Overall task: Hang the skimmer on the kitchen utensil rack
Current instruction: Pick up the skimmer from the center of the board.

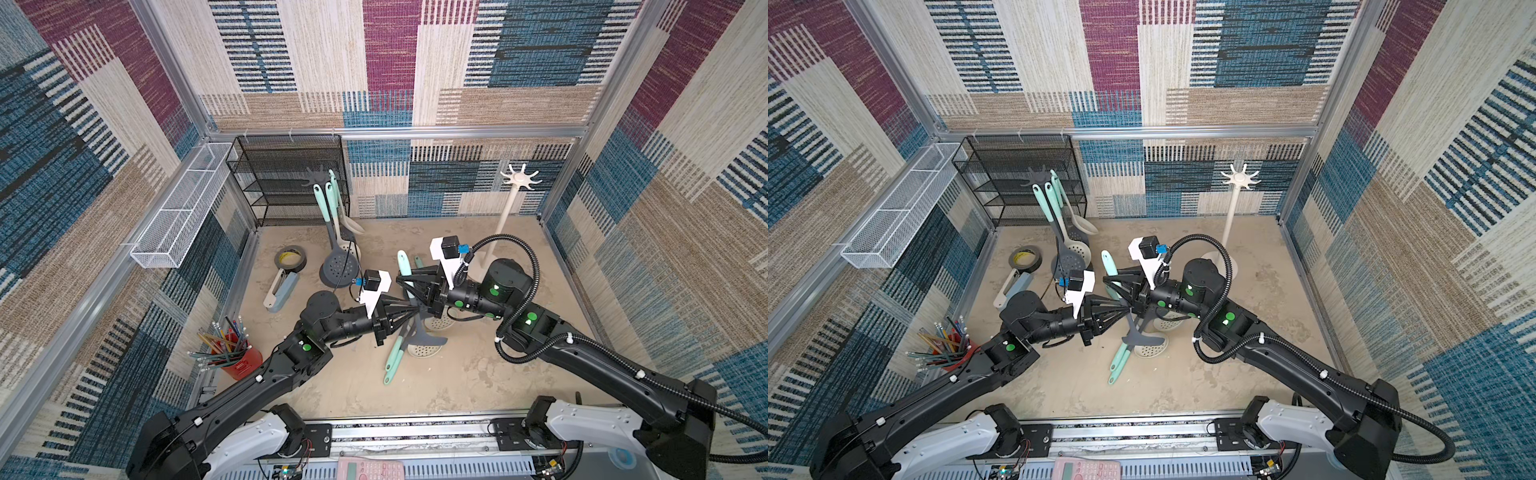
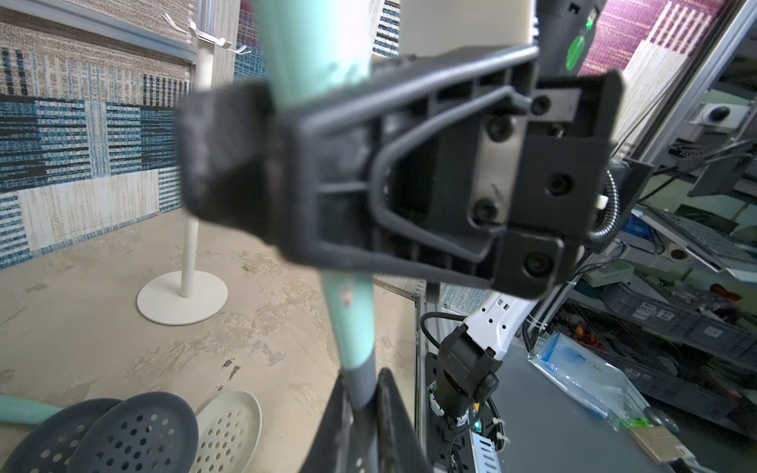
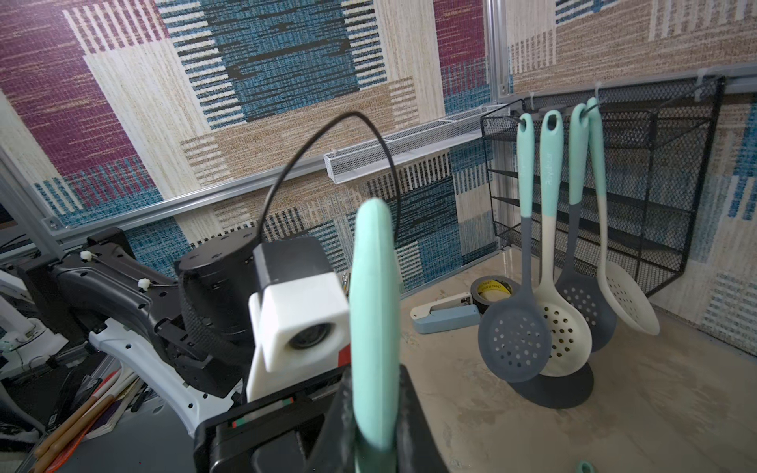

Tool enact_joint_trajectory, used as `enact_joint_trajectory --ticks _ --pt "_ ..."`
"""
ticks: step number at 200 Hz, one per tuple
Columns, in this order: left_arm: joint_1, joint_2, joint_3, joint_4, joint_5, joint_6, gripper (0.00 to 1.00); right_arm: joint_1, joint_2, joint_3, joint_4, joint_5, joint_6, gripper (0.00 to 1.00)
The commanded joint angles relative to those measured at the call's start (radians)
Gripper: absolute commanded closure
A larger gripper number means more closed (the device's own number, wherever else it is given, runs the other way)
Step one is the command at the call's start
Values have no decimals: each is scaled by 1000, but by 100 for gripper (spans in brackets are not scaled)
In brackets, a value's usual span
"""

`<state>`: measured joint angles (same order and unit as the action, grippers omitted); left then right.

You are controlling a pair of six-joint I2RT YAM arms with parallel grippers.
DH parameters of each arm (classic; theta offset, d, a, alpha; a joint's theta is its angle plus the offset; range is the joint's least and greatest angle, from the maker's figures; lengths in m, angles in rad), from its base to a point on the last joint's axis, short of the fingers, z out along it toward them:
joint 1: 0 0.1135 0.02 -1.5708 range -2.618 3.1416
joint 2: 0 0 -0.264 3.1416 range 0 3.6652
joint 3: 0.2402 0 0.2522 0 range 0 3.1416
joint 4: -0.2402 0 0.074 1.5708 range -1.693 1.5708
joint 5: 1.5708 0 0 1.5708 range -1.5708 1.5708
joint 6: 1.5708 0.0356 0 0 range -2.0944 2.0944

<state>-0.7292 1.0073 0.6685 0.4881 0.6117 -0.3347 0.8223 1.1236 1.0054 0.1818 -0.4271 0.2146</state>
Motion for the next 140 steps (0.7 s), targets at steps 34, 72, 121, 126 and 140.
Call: enact_joint_trajectory --ticks 34,72,121,126,140 --pt "-1 -3 43 -13 -82 -12 100 -3 -21 -14 23 86 19 74" --pt "0 -34 56 -85 -154 -31 100 -4 -77 -32 -16 233 -6 53" --pt "-1 -80 87 -233 -320 -62 100 -6 -130 -83 -63 402 -23 48" --pt "0 -85 92 -251 -339 -63 100 -5 -130 -90 -62 403 -23 48" --pt "-1 -103 104 -302 -396 -78 100 -3 -124 -107 -62 410 -19 48"
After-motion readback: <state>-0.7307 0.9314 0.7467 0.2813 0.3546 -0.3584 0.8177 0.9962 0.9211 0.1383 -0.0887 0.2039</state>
